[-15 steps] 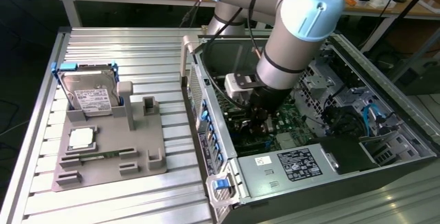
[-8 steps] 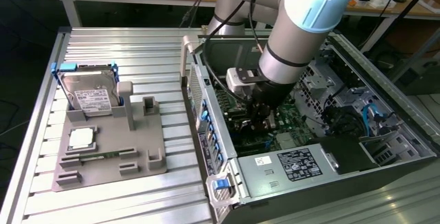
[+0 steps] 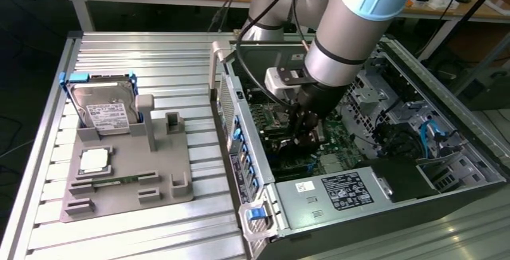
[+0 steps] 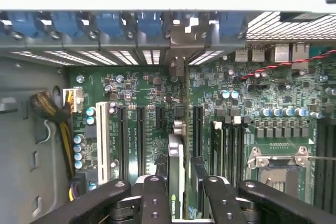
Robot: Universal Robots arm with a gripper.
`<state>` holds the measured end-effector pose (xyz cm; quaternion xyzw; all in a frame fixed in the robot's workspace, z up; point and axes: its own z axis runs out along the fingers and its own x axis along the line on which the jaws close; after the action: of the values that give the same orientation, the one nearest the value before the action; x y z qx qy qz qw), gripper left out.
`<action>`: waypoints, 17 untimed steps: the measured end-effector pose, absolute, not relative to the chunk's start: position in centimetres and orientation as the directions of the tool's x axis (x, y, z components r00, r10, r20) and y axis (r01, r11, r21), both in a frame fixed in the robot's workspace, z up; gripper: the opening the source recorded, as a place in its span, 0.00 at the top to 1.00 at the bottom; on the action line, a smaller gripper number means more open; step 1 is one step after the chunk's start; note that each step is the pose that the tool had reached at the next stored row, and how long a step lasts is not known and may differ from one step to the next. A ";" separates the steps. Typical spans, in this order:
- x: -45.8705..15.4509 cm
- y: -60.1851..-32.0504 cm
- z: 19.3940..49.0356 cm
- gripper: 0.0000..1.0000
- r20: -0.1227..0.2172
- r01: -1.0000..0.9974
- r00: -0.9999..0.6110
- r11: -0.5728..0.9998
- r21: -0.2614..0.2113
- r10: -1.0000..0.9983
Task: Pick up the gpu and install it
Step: 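Insert the gpu into the slot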
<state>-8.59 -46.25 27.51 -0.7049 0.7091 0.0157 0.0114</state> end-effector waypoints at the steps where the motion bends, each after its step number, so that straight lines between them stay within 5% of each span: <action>1: -8.6 -46.2 27.8 0.68 -0.038 -1.000 -0.006 0.006 0.006 -0.999; 6: -8.6 -46.2 28.9 0.68 -0.038 -1.000 -0.006 0.006 0.006 -0.999; 12: -8.6 -46.2 29.5 0.89 -0.038 -1.000 -0.006 0.006 0.005 -0.999; 17: -8.6 -46.2 29.5 0.89 -0.038 -1.000 -0.006 0.006 0.005 -0.999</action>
<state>-8.59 -46.25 29.49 -0.7049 0.7091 0.0154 0.0117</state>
